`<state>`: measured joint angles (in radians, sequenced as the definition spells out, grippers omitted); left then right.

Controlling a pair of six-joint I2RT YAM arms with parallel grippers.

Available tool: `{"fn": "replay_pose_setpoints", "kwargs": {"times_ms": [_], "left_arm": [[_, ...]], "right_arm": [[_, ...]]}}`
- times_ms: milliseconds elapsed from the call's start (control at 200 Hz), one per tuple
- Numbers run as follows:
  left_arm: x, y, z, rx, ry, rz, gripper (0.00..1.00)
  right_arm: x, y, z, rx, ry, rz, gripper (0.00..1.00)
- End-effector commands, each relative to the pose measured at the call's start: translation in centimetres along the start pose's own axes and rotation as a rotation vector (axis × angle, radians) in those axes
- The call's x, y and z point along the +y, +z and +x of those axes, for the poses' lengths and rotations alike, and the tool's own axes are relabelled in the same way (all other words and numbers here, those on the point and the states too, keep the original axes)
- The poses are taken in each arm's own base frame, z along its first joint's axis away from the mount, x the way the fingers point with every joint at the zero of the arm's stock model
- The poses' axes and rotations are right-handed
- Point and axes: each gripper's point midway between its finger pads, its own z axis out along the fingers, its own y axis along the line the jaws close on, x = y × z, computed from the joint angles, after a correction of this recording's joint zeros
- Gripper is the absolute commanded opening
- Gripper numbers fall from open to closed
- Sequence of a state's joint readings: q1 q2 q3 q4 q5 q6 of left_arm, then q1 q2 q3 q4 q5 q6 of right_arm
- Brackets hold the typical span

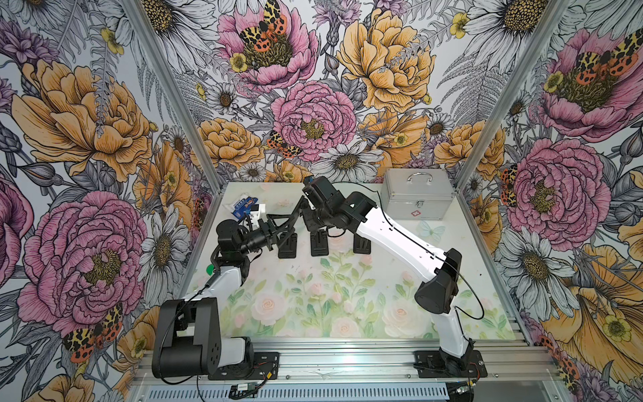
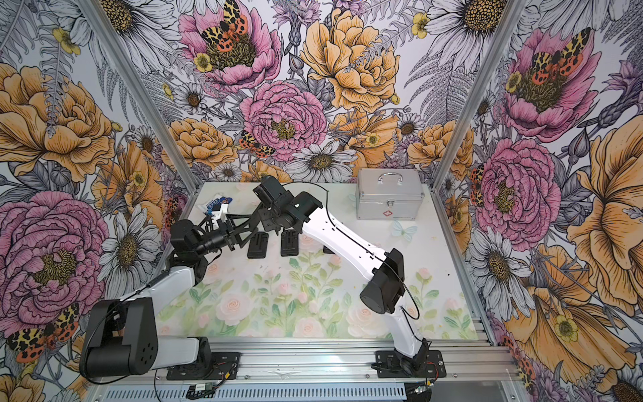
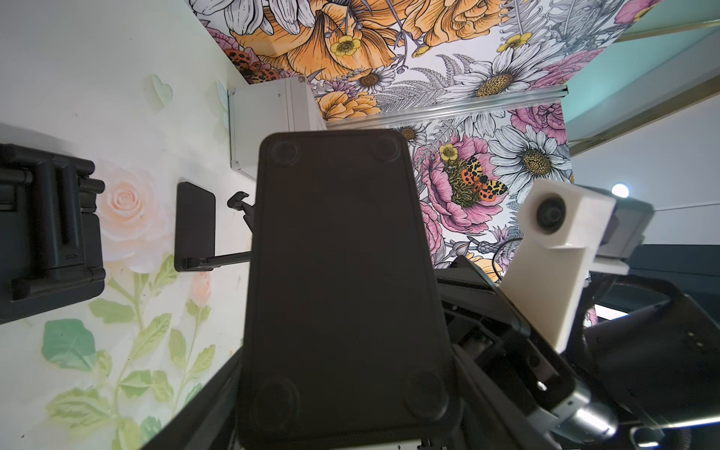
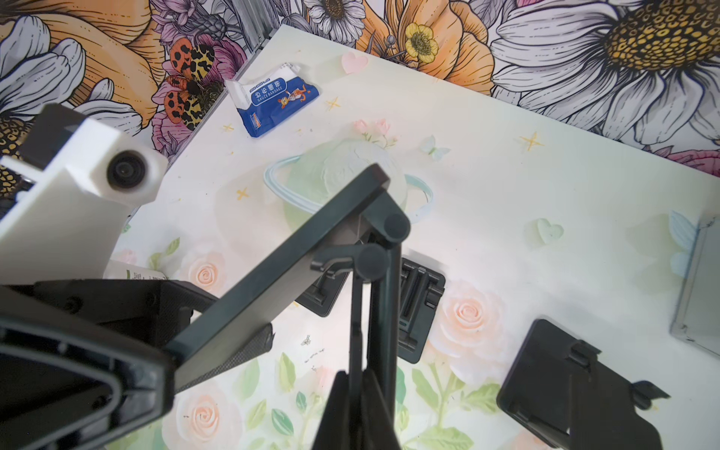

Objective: Open the phone stand

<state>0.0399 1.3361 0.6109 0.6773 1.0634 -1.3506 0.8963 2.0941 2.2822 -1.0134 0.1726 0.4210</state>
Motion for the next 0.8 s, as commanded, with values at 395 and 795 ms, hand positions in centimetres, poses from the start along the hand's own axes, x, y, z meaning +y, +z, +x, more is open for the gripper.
{"fn": "replay_pose_setpoints", "kwargs": {"times_ms": [395, 795], "left_arm": [[-0.8, -1.8, -4.9, -0.147, 0.103, -0.002, 0.39], [0.3, -1.3, -8.1, -0.172, 0.110, -0.023, 0.39]], "right_arm": [[2.2, -3.4, 1.4, 0.020, -0.102, -0.095, 0.00], [4.6, -5.6, 1.8, 0.008, -0.142, -0.171, 0.00]]}}
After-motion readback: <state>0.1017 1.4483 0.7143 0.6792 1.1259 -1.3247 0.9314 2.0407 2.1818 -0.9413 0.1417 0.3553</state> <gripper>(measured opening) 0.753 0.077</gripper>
